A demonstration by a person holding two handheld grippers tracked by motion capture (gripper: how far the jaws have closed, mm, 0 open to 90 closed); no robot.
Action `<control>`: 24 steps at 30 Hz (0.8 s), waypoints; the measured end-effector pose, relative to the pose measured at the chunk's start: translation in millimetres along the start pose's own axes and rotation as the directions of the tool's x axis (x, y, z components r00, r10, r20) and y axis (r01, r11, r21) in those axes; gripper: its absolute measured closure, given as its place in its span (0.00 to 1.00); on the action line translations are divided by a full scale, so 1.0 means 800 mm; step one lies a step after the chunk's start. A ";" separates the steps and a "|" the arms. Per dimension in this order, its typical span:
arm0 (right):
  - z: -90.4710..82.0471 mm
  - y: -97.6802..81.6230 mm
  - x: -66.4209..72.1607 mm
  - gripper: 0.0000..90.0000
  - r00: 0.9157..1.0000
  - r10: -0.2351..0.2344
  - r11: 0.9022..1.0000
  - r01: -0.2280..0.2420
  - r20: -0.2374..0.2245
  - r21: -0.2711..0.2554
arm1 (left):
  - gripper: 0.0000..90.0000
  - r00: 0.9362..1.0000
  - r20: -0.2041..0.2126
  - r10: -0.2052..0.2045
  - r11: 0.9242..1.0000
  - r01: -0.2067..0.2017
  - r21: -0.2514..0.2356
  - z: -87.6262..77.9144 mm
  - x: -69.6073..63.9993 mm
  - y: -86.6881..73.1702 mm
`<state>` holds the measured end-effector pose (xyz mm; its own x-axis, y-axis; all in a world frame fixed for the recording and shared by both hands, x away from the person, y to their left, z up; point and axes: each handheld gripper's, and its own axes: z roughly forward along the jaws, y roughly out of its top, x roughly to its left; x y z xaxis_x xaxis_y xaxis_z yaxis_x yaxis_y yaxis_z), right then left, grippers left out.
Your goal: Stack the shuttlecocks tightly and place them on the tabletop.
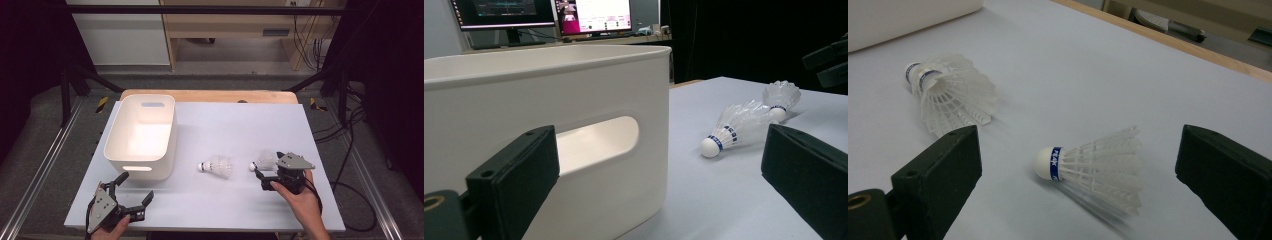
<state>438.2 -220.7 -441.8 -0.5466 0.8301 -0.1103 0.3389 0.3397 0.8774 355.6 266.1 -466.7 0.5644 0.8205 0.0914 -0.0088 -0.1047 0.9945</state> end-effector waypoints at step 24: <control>-0.001 -0.032 -0.025 0.07 0.999 0.028 0.996 -0.026 -0.022 0.084 | 0.02 1.000 0.001 -0.001 1.000 0.001 -0.002 0.000 0.000 0.000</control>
<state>440.0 -246.6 -461.2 -0.5533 0.8295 -0.0756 0.4164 0.3541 0.8374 355.4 266.3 -466.7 0.5654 0.8198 0.0907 -0.0098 -0.1032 0.9946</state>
